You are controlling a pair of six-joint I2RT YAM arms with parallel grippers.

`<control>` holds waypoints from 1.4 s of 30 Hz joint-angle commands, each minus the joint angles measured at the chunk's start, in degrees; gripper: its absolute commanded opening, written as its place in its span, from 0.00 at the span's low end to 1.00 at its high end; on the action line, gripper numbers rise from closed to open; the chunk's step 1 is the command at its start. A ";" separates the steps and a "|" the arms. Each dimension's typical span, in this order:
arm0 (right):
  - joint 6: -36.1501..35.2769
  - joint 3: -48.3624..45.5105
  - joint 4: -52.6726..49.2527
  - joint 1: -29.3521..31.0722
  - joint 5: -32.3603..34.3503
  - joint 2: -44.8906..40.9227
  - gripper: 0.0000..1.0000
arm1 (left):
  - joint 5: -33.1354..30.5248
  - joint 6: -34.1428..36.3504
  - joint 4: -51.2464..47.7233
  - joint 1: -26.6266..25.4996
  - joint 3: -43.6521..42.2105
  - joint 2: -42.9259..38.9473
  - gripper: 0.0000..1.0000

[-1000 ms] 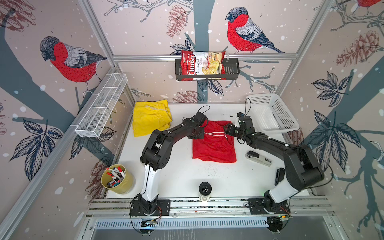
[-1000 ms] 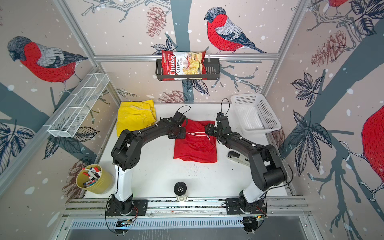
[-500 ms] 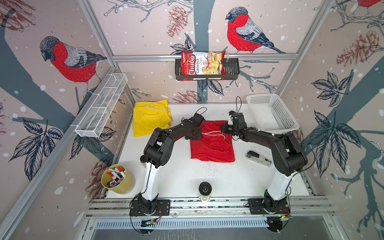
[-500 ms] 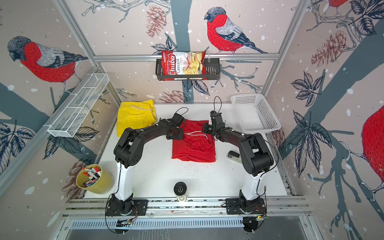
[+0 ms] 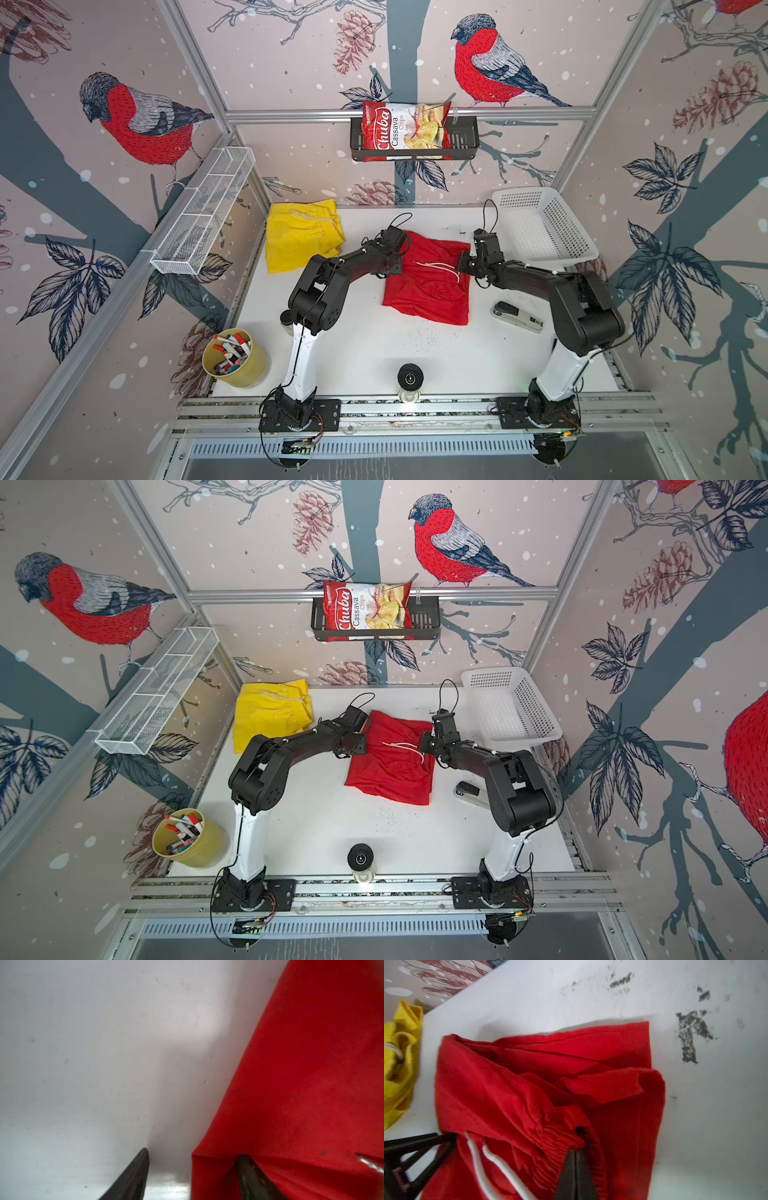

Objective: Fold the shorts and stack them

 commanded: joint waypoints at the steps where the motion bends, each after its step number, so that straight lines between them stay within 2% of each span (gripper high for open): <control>1: 0.71 -0.36 1.05 0.05 0.10 2.55 0.00 | 5.11 -0.89 -6.60 0.28 -0.59 1.77 0.65; 3: 0.86 -0.38 1.72 -0.02 0.24 2.60 0.04 | 4.77 -0.94 -6.86 0.27 -0.62 1.12 0.65; 5: 0.71 -0.16 2.01 -0.32 0.30 1.38 0.16 | 4.33 -0.84 -7.32 0.27 -0.67 0.20 0.65; 6: 0.47 -0.16 2.22 -0.51 0.55 0.26 0.25 | 4.01 -0.91 -7.64 0.24 -0.74 -0.37 0.65; 8: -0.37 -0.52 2.73 -0.84 0.92 -2.65 0.33 | 3.74 -1.00 -8.01 0.30 -1.02 -2.15 0.66; 12: -1.24 -4.43 4.94 -0.92 6.80 -12.22 0.34 | 4.68 -2.03 -7.28 0.71 -3.26 -7.23 0.66; 16: -0.16 -10.73 8.51 -0.87 12.63 -22.53 0.51 | 6.27 -2.70 -2.91 0.76 -7.50 -12.65 0.70; 20: 0.84 -15.58 10.47 -0.84 15.18 -29.91 0.56 | 8.97 -3.15 3.10 0.73 -12.40 -16.60 0.75; 24: 1.74 -18.50 10.79 -0.92 16.20 -35.29 0.60 | 11.29 -4.01 5.51 0.88 -14.42 -15.49 0.75; 29: 1.25 -19.49 9.36 -0.94 17.24 -37.58 0.62 | 14.79 -6.08 8.29 0.97 -16.14 -13.31 0.71; 36: 2.11 -19.75 8.98 -1.01 16.92 -36.81 0.62 | 17.35 -7.93 12.55 1.01 -17.90 -11.65 0.51; 37: 2.24 -19.84 9.06 -1.01 16.82 -36.64 0.63 | 17.61 -8.19 12.97 1.01 -17.74 -11.00 0.44; 39: 2.40 -19.69 9.12 -1.05 16.81 -36.20 0.63 | 18.30 -8.22 13.32 1.20 -16.40 -8.84 0.16; 40: 2.46 -19.59 9.09 -1.01 16.79 -36.05 0.63 | 18.41 -7.73 12.71 1.34 -14.71 -7.75 0.07; 41: 2.47 -19.45 9.10 -1.02 16.81 -35.79 0.63 | 18.02 -6.96 11.20 1.61 -12.34 -6.57 0.00; 42: 2.44 -19.28 8.95 -1.01 16.74 -35.54 0.63 | 17.47 -6.06 9.57 1.91 -9.75 -5.50 0.00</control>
